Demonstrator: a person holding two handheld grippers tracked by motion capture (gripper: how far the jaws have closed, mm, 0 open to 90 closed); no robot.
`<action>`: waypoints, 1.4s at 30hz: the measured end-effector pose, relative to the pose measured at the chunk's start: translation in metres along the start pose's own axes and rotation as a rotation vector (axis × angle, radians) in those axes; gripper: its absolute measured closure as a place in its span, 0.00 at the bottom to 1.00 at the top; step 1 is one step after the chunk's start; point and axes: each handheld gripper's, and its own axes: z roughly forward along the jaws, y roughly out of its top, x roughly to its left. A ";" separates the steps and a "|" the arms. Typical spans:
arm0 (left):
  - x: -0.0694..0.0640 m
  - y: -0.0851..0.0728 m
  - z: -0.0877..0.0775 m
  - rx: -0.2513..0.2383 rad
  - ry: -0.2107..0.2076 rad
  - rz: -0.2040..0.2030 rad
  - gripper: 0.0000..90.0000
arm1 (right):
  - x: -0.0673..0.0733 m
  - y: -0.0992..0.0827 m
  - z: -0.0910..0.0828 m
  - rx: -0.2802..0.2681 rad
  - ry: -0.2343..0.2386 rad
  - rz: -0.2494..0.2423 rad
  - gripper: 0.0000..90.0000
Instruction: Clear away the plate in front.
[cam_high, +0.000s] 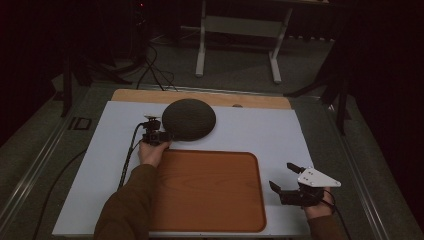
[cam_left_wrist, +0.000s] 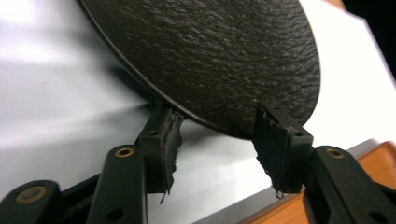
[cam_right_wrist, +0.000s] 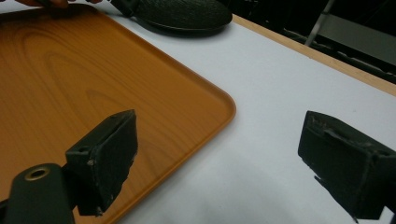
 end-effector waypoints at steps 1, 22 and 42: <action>0.001 0.000 0.001 -0.005 -0.003 -0.021 0.55 | 0.000 0.000 0.000 0.000 -0.001 0.000 0.13; 0.008 0.007 0.000 -0.185 -0.052 -0.385 0.86 | -0.002 0.000 -0.002 -0.003 -0.003 0.008 0.13; -0.007 0.015 0.024 -0.217 -0.093 -0.510 0.89 | -0.004 0.000 -0.003 0.005 0.002 0.009 0.13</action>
